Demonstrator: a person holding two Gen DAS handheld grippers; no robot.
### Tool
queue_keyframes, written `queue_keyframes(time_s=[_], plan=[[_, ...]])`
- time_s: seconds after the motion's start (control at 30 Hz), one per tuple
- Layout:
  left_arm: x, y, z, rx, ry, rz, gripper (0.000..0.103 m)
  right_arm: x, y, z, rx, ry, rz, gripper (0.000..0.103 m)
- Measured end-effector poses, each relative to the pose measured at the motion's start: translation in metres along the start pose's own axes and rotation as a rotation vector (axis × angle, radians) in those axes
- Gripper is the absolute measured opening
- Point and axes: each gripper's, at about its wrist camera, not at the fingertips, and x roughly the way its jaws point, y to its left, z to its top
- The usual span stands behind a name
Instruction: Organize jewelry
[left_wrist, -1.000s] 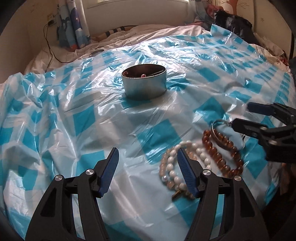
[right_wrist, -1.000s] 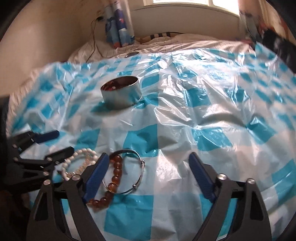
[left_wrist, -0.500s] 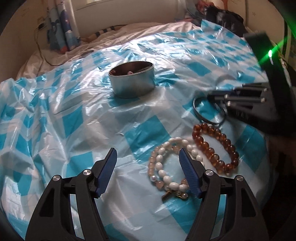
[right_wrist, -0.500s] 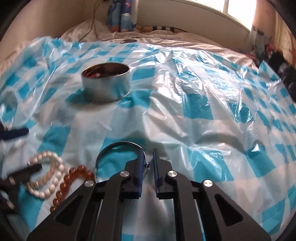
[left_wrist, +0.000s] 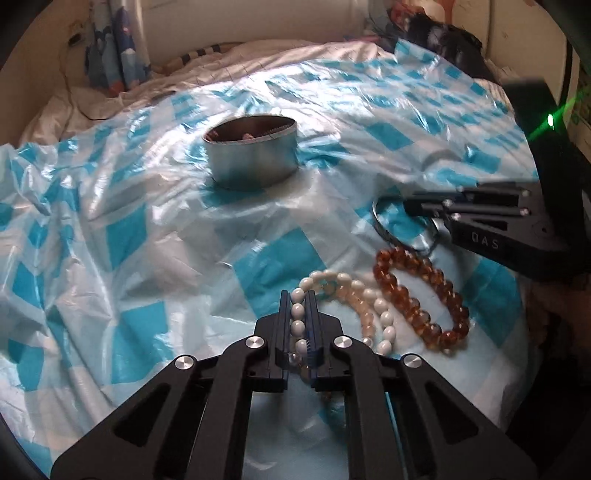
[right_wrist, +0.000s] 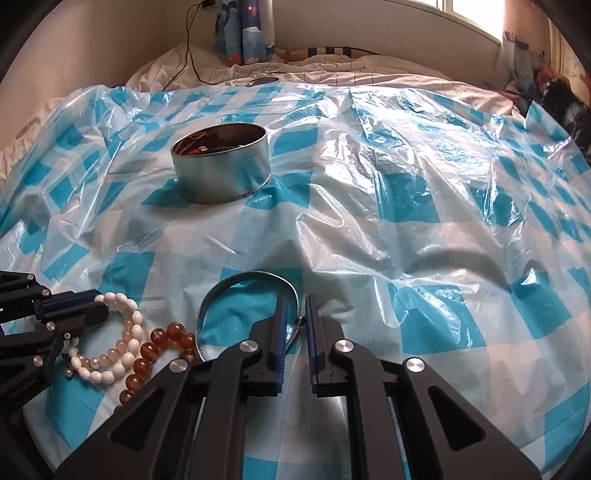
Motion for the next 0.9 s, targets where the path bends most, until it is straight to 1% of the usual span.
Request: queue_keyframes(time_s=[0.03,0.1,0.17,0.23,0.3,0.4,0.43,0.47,0.5,0.53,0.57,0.6,0.63,0.7,0.8,0.83,0.87,0.9], plan=[[-0.003,0.005,0.001,-0.026,-0.014,-0.009,0.007,0.0,-0.002,0.0,0.014,-0.001,0.012,0.011],[-0.009,0.013,0.003,-0.072,-0.038,-0.038,0.007,-0.002,-0.011,0.0,0.07,-0.006,0.064,0.011],[-0.014,0.021,0.005,-0.127,-0.067,-0.089,0.007,-0.004,-0.022,-0.001,0.142,-0.015,0.126,0.011],[-0.021,0.027,0.007,-0.177,-0.113,-0.159,0.007,-0.008,-0.033,-0.002,0.209,-0.029,0.182,0.011],[-0.028,0.029,0.009,-0.201,-0.157,-0.2,0.007,-0.014,-0.037,-0.002,0.238,-0.062,0.217,0.011],[-0.036,0.038,0.009,-0.256,-0.205,-0.241,0.007,-0.02,-0.036,0.0,0.24,-0.083,0.229,0.011],[-0.036,0.041,0.009,-0.272,-0.209,-0.249,0.007,-0.018,-0.035,0.0,0.245,-0.073,0.235,0.011],[-0.036,0.044,0.009,-0.29,-0.214,-0.261,0.007,-0.015,-0.034,0.001,0.242,-0.061,0.223,0.013],[-0.036,0.046,0.009,-0.304,-0.216,-0.273,0.007,-0.013,-0.034,0.001,0.237,-0.058,0.204,0.019],[-0.036,0.049,0.009,-0.324,-0.219,-0.29,0.007,-0.013,-0.033,0.002,0.23,-0.058,0.191,0.042],[-0.036,0.052,0.009,-0.343,-0.221,-0.295,0.007,-0.013,-0.029,0.002,0.213,-0.065,0.186,0.056],[-0.035,0.054,0.009,-0.351,-0.217,-0.288,0.007,-0.013,-0.025,0.002,0.191,-0.067,0.174,0.057],[-0.032,0.057,0.009,-0.363,-0.202,-0.26,0.007,-0.011,-0.02,0.003,0.161,-0.056,0.157,0.057],[-0.023,0.064,0.006,-0.394,-0.152,-0.175,0.007,-0.004,-0.009,0.001,0.1,-0.023,0.12,0.057],[-0.017,0.075,0.003,-0.435,-0.112,-0.106,0.007,0.001,0.011,0.0,-0.004,-0.008,0.064,0.057],[-0.016,0.078,0.002,-0.44,-0.101,-0.08,0.007,0.001,0.017,-0.001,-0.04,-0.01,0.052,0.054],[-0.014,0.08,0.001,-0.444,-0.094,-0.062,0.007,-0.001,0.021,-0.002,-0.061,-0.019,0.051,0.045],[-0.013,0.082,0.0,-0.444,-0.082,-0.037,0.007,-0.003,0.021,-0.003,-0.063,-0.027,0.071,0.041]])
